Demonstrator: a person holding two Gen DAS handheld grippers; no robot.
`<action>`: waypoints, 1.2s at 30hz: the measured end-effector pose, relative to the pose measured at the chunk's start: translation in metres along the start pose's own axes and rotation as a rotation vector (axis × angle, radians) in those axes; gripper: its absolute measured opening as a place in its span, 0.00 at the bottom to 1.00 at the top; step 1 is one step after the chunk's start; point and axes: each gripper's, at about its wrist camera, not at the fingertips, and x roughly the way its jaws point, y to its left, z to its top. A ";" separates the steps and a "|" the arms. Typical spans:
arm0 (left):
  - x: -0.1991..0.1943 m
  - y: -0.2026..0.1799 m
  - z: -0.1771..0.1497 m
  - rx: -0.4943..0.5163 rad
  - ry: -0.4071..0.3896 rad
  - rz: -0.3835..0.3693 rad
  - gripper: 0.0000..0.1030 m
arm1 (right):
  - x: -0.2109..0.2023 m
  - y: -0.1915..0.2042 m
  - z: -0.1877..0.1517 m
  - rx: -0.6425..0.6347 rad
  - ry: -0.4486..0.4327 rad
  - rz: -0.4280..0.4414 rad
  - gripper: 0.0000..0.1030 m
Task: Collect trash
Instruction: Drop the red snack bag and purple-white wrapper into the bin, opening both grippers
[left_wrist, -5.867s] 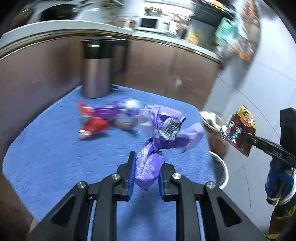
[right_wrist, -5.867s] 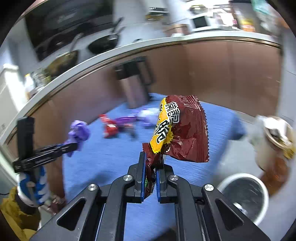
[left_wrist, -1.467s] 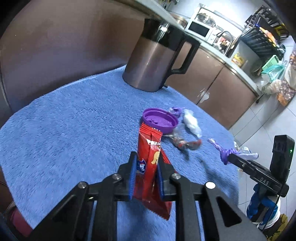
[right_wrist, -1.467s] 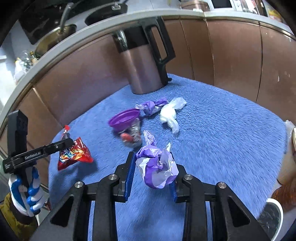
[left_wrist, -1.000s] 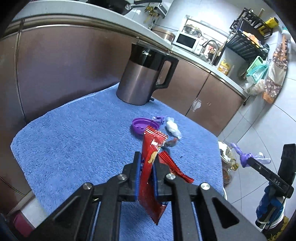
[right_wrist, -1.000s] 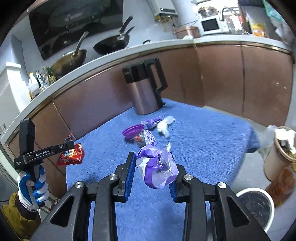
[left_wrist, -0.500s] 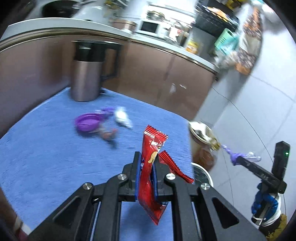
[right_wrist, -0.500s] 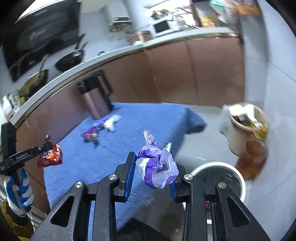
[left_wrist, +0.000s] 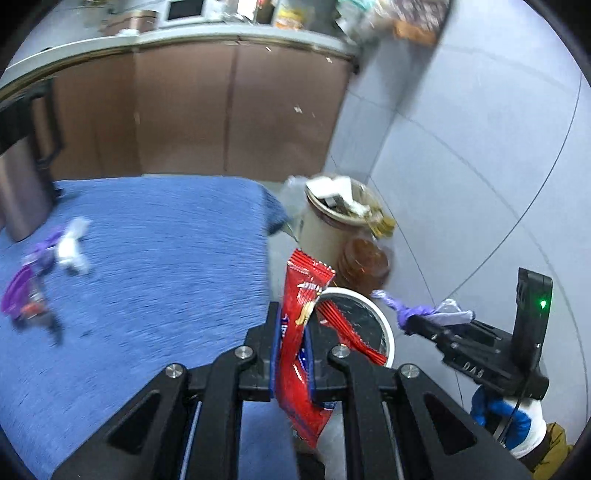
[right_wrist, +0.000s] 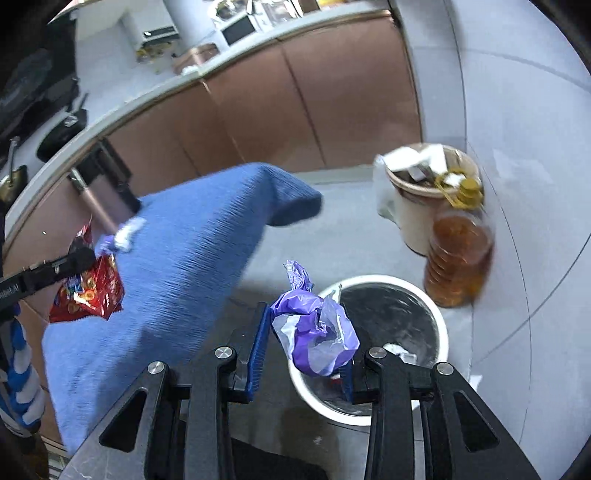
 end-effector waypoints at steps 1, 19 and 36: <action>0.012 -0.007 0.002 0.010 0.018 -0.005 0.10 | 0.007 -0.006 -0.002 0.005 0.015 -0.010 0.33; 0.124 -0.060 0.019 0.005 0.167 -0.100 0.40 | 0.073 -0.063 -0.016 0.088 0.128 -0.109 0.47; 0.000 -0.030 0.022 -0.048 -0.077 -0.089 0.45 | -0.007 -0.002 0.010 -0.020 -0.028 -0.104 0.49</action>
